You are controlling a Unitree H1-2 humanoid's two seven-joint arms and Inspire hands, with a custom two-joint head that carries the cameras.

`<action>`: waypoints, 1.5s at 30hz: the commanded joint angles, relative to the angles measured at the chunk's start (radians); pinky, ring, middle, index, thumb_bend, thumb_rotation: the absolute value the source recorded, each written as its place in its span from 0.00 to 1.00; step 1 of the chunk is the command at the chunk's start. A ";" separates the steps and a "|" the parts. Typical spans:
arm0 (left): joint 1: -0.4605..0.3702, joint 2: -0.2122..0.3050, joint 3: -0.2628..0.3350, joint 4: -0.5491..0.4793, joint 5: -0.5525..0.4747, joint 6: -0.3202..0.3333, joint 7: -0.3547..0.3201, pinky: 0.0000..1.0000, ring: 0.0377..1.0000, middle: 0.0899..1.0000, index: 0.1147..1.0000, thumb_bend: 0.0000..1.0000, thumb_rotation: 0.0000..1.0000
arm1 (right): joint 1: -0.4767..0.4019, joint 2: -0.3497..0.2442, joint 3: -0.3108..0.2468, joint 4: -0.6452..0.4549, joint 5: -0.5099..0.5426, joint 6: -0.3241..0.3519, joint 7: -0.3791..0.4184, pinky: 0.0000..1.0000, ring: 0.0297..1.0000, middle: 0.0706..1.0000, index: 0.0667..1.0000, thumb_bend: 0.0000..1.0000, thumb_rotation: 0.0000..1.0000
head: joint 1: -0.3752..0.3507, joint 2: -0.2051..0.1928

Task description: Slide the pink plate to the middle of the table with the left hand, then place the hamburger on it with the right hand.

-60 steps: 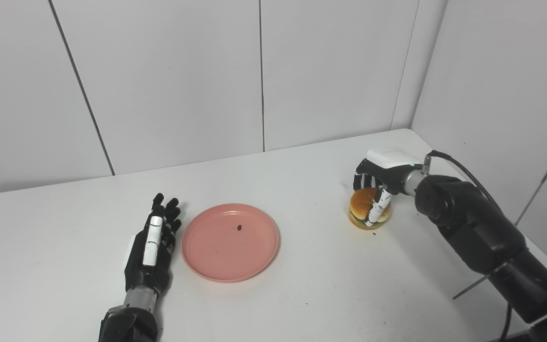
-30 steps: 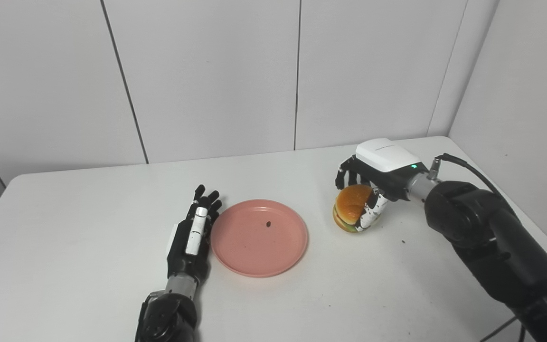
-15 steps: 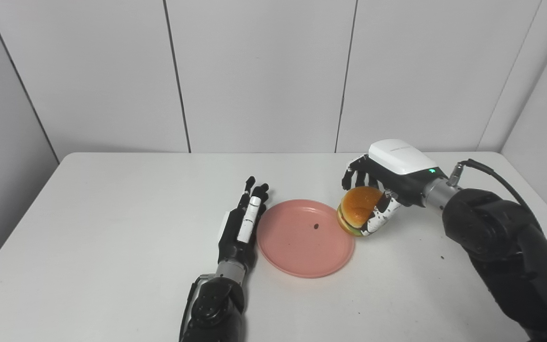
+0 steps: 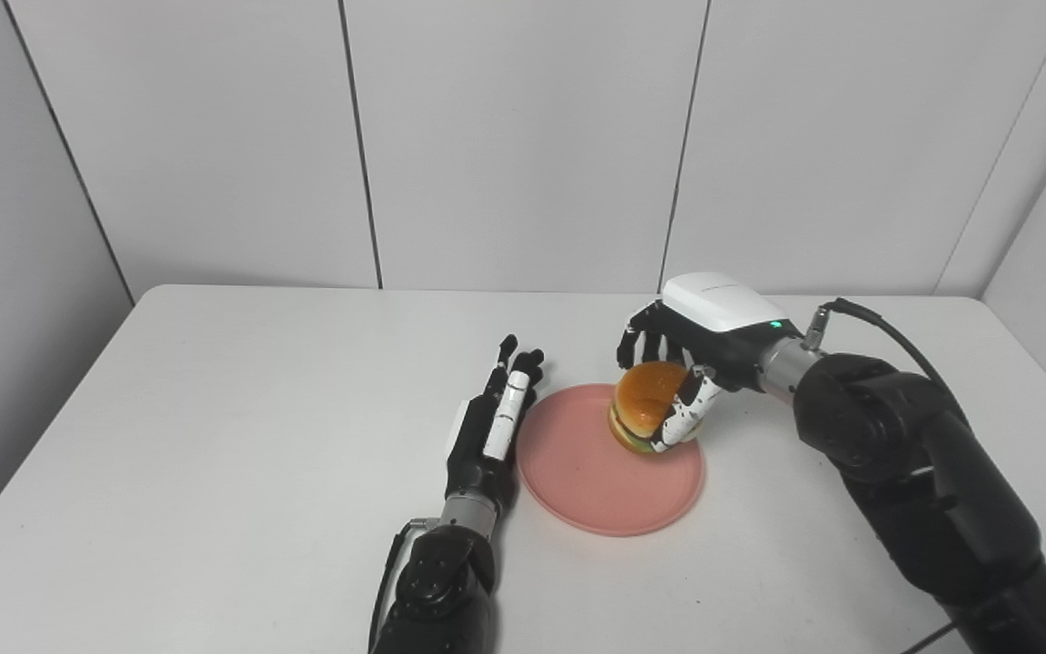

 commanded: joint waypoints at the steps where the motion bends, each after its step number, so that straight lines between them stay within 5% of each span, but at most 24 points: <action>1: 0.063 -0.003 -0.003 0.061 0.003 0.005 0.002 1.00 0.95 0.91 0.99 0.69 0.82 | -0.066 0.001 -0.005 0.001 -0.010 -0.039 -0.045 0.31 0.39 0.47 0.47 0.52 0.00 | 0.001 0.001; 22: 0.064 -0.004 0.011 0.080 -0.007 -0.004 -0.006 1.00 0.96 0.92 0.98 0.73 0.80 | -0.080 0.066 0.053 0.251 0.010 -0.097 -0.162 0.28 0.40 0.47 0.46 0.52 0.00 | -0.009 0.004; 38: 0.059 -0.006 0.013 0.087 -0.005 -0.001 -0.002 1.00 0.96 0.92 0.98 0.74 0.80 | -0.086 0.067 0.083 0.243 0.007 -0.076 -0.143 0.31 0.37 0.43 0.52 0.51 0.00 | -0.012 0.010; 41: 0.060 -0.004 0.011 0.084 -0.001 0.004 -0.001 1.00 0.96 0.92 0.99 0.74 0.81 | -0.085 0.069 0.078 0.225 0.017 -0.062 -0.123 0.33 0.40 0.44 0.48 0.52 0.08 | -0.016 0.010; 42: 0.061 -0.003 0.009 0.081 0.002 0.010 0.001 1.00 0.97 0.92 0.99 0.75 0.81 | -0.084 0.069 0.076 0.217 0.022 -0.053 -0.108 0.36 0.42 0.48 0.53 0.78 0.21 | -0.016 0.010; 45: 0.065 -0.002 0.007 0.077 0.001 0.012 -0.003 1.00 0.97 0.91 1.00 0.74 0.82 | -0.087 0.067 0.077 0.191 0.027 -0.017 -0.049 0.48 0.57 0.63 0.61 0.98 0.38 | -0.017 0.011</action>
